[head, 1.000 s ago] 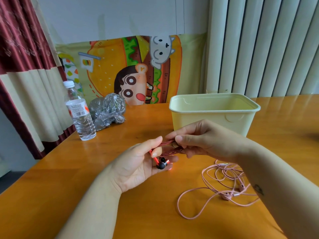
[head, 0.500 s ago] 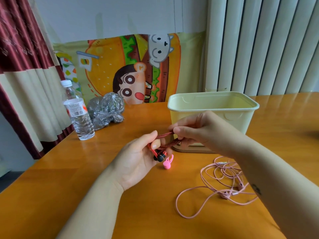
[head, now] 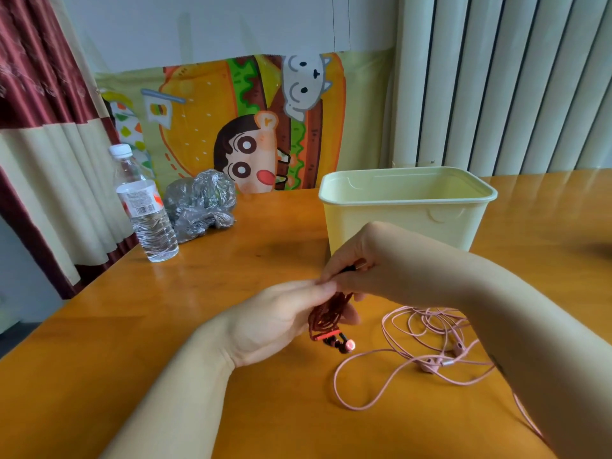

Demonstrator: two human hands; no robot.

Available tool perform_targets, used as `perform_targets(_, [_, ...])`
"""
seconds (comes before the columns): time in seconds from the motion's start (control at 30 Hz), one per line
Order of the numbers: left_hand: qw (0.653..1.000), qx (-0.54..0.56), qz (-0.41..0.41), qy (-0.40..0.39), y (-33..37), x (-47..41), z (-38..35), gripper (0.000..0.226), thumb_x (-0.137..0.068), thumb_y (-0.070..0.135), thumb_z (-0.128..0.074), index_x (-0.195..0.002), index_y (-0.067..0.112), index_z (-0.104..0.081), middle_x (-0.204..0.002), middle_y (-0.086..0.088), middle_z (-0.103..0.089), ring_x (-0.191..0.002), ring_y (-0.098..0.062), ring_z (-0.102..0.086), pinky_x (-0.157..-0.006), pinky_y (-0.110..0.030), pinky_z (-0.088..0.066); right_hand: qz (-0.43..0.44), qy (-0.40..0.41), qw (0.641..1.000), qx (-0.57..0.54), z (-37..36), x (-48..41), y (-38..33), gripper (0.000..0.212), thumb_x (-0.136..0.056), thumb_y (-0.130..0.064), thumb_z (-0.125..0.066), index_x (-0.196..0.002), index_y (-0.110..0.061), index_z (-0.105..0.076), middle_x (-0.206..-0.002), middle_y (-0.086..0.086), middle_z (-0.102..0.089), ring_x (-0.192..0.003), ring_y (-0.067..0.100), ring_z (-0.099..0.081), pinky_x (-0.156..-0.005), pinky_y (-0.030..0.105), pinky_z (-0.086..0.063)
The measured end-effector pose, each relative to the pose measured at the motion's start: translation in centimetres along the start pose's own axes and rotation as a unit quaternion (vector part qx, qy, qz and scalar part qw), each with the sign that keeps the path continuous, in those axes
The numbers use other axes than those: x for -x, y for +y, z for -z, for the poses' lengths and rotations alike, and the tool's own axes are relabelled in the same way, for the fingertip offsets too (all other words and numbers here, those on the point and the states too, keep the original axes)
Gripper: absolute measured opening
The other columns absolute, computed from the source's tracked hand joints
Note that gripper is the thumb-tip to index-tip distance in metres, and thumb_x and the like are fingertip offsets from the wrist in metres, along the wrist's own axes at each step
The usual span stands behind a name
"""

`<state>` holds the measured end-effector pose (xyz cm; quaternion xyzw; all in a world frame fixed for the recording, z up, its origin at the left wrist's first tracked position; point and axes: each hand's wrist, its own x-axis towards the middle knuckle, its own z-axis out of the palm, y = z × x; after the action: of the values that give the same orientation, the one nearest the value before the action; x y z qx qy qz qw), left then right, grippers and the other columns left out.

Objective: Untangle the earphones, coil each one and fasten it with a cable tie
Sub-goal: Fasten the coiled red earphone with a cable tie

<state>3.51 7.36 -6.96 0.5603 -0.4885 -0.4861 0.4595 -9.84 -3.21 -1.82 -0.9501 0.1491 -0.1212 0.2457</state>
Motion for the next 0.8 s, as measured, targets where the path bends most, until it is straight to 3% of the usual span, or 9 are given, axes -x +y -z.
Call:
perform_targets(0.1, [0.997, -0.072, -0.020, -0.024, -0.8, -0.3, 0.7, 0.054, -0.093, 0.051, -0.043, -0.114, 0.005, -0.062, -0.069, 0.016, -0.059, -0.085, -0.008, -0.061, -0.087, -0.031, -0.048, -0.005, 0.007, 1.000, -0.025, 0.3, -0.1, 0.5, 0.015, -0.090, -0.018, -0.062, -0.095, -0.022, -0.076, -0.078, -0.002, -0.073, -0.067, 0.007, -0.066, -0.064, 0.017, -0.050])
perform_targets(0.23, [0.994, -0.103, -0.032, 0.016, -0.1, -0.4, 0.8, 0.049, -0.088, 0.046, -0.037, -0.104, 0.009, -0.064, -0.067, 0.008, -0.048, -0.078, -0.005, -0.059, -0.080, -0.019, -0.047, -0.005, 0.026, 0.995, -0.093, 0.4, -0.2, 1.1, 0.013, -0.089, -0.018, -0.064, -0.093, -0.020, -0.076, -0.076, -0.003, -0.073, -0.064, 0.003, -0.066, -0.062, 0.013, -0.052])
perform_targets(0.3, [0.989, -0.136, -0.054, 0.034, 0.2, -0.2, 1.1, 0.044, -0.088, 0.046, -0.036, -0.095, 0.015, -0.066, -0.072, 0.002, -0.053, -0.082, -0.008, -0.062, -0.084, -0.021, -0.049, -0.009, 0.047, 0.990, -0.130, 0.3, -0.5, 1.3, 0.011, -0.088, -0.018, -0.065, -0.090, -0.022, -0.075, -0.073, -0.005, -0.072, -0.062, 0.005, -0.066, -0.063, 0.014, -0.053])
perform_targets(0.4, [0.979, -0.182, -0.054, 0.075, 0.3, 0.2, 1.8, 0.038, -0.090, 0.047, -0.036, -0.083, 0.024, -0.065, -0.087, -0.010, -0.066, -0.090, -0.016, -0.064, -0.088, -0.028, -0.048, -0.016, 0.067, 0.982, -0.175, -0.3, -0.9, 1.4, 0.011, -0.087, -0.019, -0.065, -0.088, -0.025, -0.074, -0.076, -0.003, -0.073, -0.070, 0.016, -0.069, -0.072, 0.025, -0.058])
perform_targets(0.5, [0.933, -0.317, -0.079, 0.148, 0.4, 0.1, 1.6, 0.035, -0.098, 0.041, -0.034, -0.079, 0.029, -0.060, -0.075, 0.012, -0.064, -0.074, 0.000, -0.058, -0.071, -0.023, -0.044, -0.023, 0.084, 0.967, -0.240, -0.8, -1.3, 1.6, 0.011, -0.087, -0.019, -0.064, -0.091, -0.021, -0.074, -0.084, 0.004, -0.074, -0.077, 0.023, -0.069, -0.078, 0.032, -0.058])
perform_targets(0.63, [0.857, -0.446, -0.138, 0.219, 0.4, -0.2, 1.6, 0.035, -0.100, 0.037, -0.031, -0.073, 0.027, -0.050, -0.074, 0.010, -0.053, -0.074, -0.009, -0.052, -0.064, -0.029, -0.039, -0.037, 0.099, 0.932, -0.346, -1.8, -2.0, 1.5, 0.015, -0.077, -0.025, -0.065, -0.088, -0.019, -0.073, -0.075, 0.002, -0.069, -0.068, 0.017, -0.063, -0.075, 0.029, -0.057])
perform_targets(0.73, [0.854, -0.444, -0.097, 0.255, -0.3, -0.4, 2.8, 0.038, -0.102, 0.035, -0.028, -0.070, 0.024, -0.047, -0.069, 0.007, -0.051, -0.065, -0.010, -0.049, -0.057, -0.028, -0.034, -0.042, 0.125, 0.918, -0.374, -2.3, -2.7, 1.9, 0.028, -0.076, -0.032, -0.063, -0.099, -0.016, -0.069, -0.087, 0.007, -0.069, -0.073, 0.014, -0.066, -0.074, 0.028, -0.058])
perform_targets(0.8, [0.860, -0.426, -0.039, 0.280, -0.9, -0.6, 3.5, 0.040, -0.103, 0.034, -0.026, -0.072, 0.022, -0.049, -0.075, 0.004, -0.056, -0.070, -0.011, -0.052, -0.060, -0.027, -0.039, -0.072, 0.134, 0.942, -0.299, -2.4, -3.0, 2.6, 0.021, -0.086, -0.025, -0.063, -0.102, -0.013, -0.069, -0.093, 0.011, -0.069, -0.073, 0.011, -0.067, -0.070, 0.023, -0.057])
